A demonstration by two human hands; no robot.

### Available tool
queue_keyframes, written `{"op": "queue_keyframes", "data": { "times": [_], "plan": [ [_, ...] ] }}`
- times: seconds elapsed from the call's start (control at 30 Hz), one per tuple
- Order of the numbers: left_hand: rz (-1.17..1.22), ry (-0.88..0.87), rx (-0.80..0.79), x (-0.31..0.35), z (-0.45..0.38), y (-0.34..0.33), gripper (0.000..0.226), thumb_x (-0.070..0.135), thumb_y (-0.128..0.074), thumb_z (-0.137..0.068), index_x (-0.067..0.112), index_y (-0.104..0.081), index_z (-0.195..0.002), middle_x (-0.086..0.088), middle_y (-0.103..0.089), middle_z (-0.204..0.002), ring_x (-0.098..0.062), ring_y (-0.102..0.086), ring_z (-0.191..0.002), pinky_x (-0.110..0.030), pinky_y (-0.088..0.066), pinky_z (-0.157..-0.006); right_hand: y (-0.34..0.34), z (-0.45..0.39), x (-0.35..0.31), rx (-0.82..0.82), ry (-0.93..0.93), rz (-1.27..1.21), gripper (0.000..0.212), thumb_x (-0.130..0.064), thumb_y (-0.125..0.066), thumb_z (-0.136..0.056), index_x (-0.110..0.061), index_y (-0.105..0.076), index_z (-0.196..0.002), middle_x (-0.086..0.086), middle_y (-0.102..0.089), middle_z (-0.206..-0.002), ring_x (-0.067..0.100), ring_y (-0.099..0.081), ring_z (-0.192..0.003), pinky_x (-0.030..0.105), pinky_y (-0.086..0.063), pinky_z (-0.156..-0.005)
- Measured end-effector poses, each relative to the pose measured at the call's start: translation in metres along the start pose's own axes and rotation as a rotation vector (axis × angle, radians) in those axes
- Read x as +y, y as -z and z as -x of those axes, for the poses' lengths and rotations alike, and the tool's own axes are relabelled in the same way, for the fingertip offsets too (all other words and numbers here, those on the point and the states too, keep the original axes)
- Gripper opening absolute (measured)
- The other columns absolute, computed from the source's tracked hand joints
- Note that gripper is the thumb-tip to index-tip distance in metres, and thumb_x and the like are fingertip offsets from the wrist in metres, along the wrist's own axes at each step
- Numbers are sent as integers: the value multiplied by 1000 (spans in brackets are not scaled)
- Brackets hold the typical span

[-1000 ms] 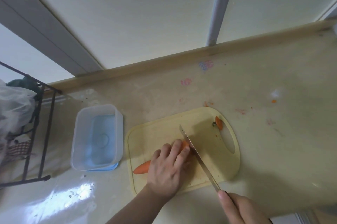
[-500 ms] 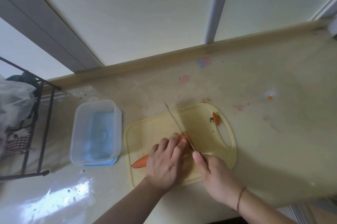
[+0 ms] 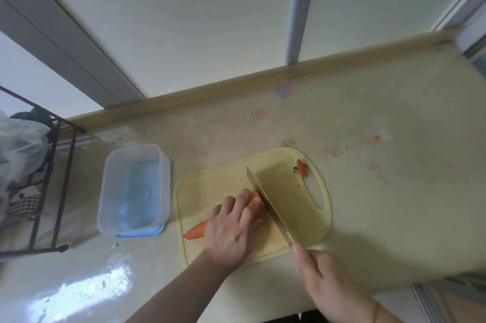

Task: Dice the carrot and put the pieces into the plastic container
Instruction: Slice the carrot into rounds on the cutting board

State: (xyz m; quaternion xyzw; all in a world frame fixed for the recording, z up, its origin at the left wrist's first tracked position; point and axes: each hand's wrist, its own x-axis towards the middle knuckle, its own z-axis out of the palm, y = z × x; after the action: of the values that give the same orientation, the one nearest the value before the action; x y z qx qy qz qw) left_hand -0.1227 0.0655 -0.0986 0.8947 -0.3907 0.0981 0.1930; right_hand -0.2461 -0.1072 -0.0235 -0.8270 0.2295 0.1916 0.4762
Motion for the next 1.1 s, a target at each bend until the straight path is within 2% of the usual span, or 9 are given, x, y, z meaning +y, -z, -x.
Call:
{"op": "queue_keyframes", "data": {
  "times": [0.13, 0.27, 0.47, 0.7, 0.77, 0.83, 1.0, 1.03, 1.1],
  "plan": [
    [9, 10, 15, 3, 2, 0, 30, 30, -50, -99, 13, -50, -124, -9, -51, -129, -32, -58, -86, -40, -50, -63, -7, -25, -13, 15, 33, 5, 57, -63, -22, -82, -15, -42, -58, -2, -41, -47, 8, -39, -46, 26, -32, -53],
    [26, 55, 4, 6, -2, 5, 35, 36, -53, -95, 15, -51, -123, -9, -56, -127, -32, -61, -86, -40, -50, -63, -16, -54, -34, 47, 66, -2, 67, -62, -20, -86, -13, -65, -75, 2, -58, -57, 11, -51, -53, 30, -40, -59],
    [18, 50, -8, 3, -1, 9, 35, 37, -54, -96, 15, -51, -122, -8, -54, -128, -31, -60, -91, -40, -51, -65, 8, -41, -43, 6, 46, -40, 59, -66, -23, -81, -14, -39, -57, -3, -39, -40, 9, -36, -37, 27, -31, -47],
    [-15, 31, 13, 3, -1, 6, 27, 34, -57, -95, 18, -53, -116, -6, -55, -126, -30, -58, -87, -39, -50, -62, 19, 2, -47, -4, -26, -3, 52, -55, -37, -92, -12, -49, -64, -4, -52, -51, 10, -45, -50, 28, -40, -59],
    [-7, 35, 14, 3, -1, 5, 27, 33, -59, -95, 17, -53, -116, -7, -56, -126, -31, -58, -88, -40, -50, -63, 17, 9, -49, 16, -37, 0, 67, -76, -32, -80, -13, -53, -70, -9, -55, -55, 7, -50, -57, 21, -40, -59],
    [2, 30, 17, 3, -1, 5, 27, 33, -58, -95, 17, -54, -116, -7, -55, -126, -31, -57, -89, -40, -49, -64, 14, 11, -49, 63, -55, 7, 90, -95, -8, -56, -17, -51, -67, -16, -56, -56, 3, -51, -61, 16, -40, -60],
    [7, 16, 24, 4, -3, 6, 26, 34, -53, -98, 17, -52, -118, -7, -54, -127, -31, -57, -87, -40, -49, -64, 3, 18, -46, 333, 82, 216, 69, -70, -22, -90, -19, -52, -54, -12, -27, -32, -6, -48, -58, 9, -34, -46],
    [9, 16, 21, 4, -3, 6, 26, 34, -54, -98, 17, -52, -118, -7, -54, -127, -32, -57, -87, -40, -49, -64, 3, 20, -49, 288, 29, 147, 70, -80, -26, -82, -18, -53, -61, -11, -38, -34, -7, -48, -56, 8, -34, -47],
    [12, 19, 19, 4, -2, 5, 27, 33, -56, -96, 17, -52, -118, -7, -55, -126, -32, -58, -87, -40, -49, -65, 2, 23, -53, 184, -68, 4, 89, -96, -10, -55, -19, -53, -63, -27, -54, -52, -11, -49, -56, 8, -35, -52]
  ]
}}
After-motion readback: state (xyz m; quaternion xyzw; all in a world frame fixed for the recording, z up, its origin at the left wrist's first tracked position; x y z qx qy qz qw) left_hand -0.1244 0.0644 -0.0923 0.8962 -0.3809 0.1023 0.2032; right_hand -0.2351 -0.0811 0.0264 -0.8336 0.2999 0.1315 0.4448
